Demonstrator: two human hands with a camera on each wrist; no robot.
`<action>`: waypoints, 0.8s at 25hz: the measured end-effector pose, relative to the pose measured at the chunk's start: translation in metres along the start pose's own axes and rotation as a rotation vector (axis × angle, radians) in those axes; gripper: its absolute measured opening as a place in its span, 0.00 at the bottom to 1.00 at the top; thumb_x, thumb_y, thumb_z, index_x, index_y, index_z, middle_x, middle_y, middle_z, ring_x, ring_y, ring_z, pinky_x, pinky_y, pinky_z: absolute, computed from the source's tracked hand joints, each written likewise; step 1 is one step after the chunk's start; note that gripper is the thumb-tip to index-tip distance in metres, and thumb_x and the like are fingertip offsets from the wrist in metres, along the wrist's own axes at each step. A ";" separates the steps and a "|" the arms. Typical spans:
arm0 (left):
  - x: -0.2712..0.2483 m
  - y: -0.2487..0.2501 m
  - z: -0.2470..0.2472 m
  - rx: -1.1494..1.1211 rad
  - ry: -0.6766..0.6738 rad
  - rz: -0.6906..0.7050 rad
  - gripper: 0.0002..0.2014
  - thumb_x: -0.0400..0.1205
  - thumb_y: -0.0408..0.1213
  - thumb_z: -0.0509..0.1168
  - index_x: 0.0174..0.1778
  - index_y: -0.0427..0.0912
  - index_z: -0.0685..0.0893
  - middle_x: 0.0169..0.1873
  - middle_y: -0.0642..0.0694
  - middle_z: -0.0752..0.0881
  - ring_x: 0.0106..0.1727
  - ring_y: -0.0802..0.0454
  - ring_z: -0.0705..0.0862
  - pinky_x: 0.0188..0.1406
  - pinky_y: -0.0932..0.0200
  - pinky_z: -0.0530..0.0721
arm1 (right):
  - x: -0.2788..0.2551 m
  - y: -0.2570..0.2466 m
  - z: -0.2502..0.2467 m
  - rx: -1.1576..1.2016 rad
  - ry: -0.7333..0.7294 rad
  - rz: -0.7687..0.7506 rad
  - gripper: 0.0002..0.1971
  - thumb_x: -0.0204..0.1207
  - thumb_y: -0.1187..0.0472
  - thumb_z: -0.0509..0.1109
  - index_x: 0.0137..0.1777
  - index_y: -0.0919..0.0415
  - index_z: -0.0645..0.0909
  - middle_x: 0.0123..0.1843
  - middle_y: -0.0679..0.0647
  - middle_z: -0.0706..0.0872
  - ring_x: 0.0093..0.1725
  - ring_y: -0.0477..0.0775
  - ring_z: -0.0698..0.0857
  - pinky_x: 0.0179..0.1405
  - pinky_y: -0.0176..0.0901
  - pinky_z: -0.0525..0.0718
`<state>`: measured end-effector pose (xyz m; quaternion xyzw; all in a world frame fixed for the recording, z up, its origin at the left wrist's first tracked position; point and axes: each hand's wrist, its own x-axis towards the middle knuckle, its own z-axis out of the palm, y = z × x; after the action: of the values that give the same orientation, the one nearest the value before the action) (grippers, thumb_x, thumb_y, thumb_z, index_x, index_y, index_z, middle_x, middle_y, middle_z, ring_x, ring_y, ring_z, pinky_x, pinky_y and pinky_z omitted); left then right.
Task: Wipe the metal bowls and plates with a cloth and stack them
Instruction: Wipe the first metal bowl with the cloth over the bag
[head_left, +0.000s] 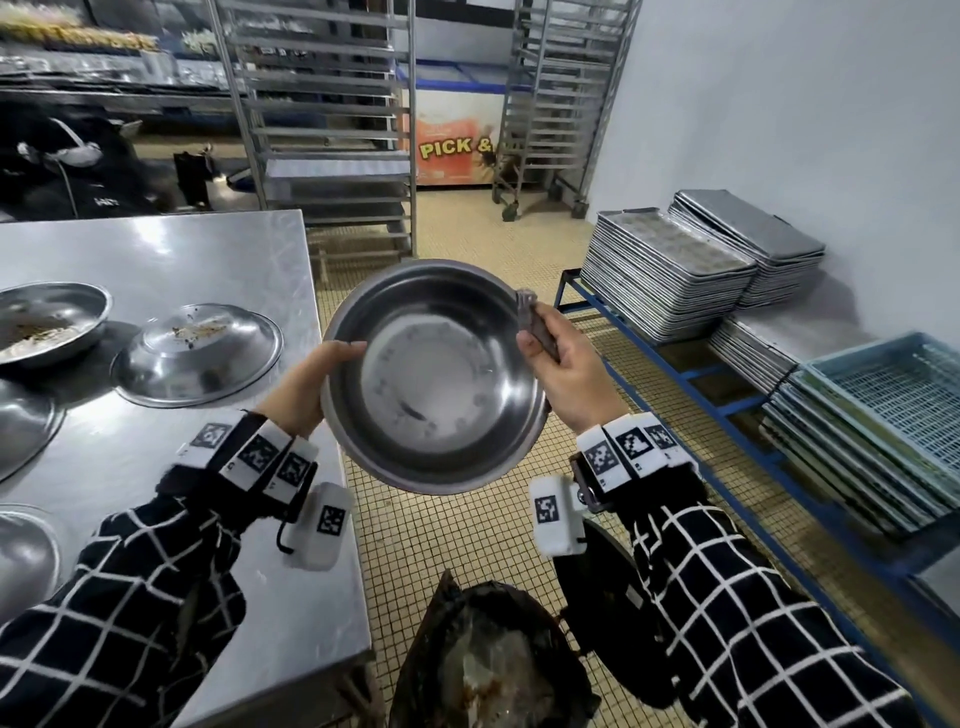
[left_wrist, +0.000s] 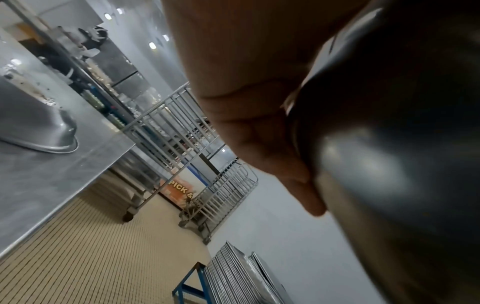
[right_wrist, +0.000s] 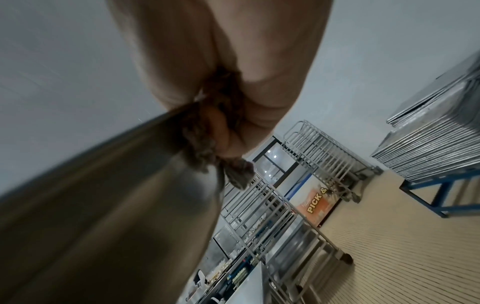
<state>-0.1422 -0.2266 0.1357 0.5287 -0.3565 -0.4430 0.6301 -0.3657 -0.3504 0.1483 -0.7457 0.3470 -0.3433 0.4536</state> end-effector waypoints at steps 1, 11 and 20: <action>0.001 0.000 0.002 0.035 0.066 -0.005 0.16 0.77 0.46 0.65 0.28 0.42 0.90 0.23 0.46 0.86 0.25 0.52 0.84 0.35 0.58 0.82 | -0.001 -0.002 0.002 -0.015 0.012 -0.012 0.15 0.84 0.56 0.60 0.70 0.43 0.72 0.53 0.27 0.80 0.53 0.23 0.78 0.52 0.22 0.73; -0.009 -0.021 0.027 0.398 0.216 0.399 0.24 0.77 0.37 0.52 0.72 0.40 0.67 0.46 0.59 0.78 0.43 0.79 0.78 0.43 0.78 0.75 | -0.023 0.044 0.040 0.223 0.061 0.432 0.10 0.85 0.49 0.54 0.51 0.44 0.78 0.54 0.53 0.88 0.56 0.57 0.86 0.60 0.64 0.84; -0.006 -0.017 0.012 0.779 0.211 0.448 0.27 0.81 0.45 0.50 0.77 0.60 0.55 0.55 0.46 0.79 0.45 0.45 0.83 0.41 0.58 0.79 | -0.024 0.023 0.036 -0.126 0.239 -0.088 0.18 0.83 0.56 0.63 0.72 0.51 0.75 0.56 0.41 0.86 0.53 0.39 0.84 0.54 0.31 0.83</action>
<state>-0.1585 -0.2264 0.1212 0.6783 -0.5360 -0.0726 0.4974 -0.3531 -0.3224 0.1096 -0.7411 0.3862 -0.4267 0.3459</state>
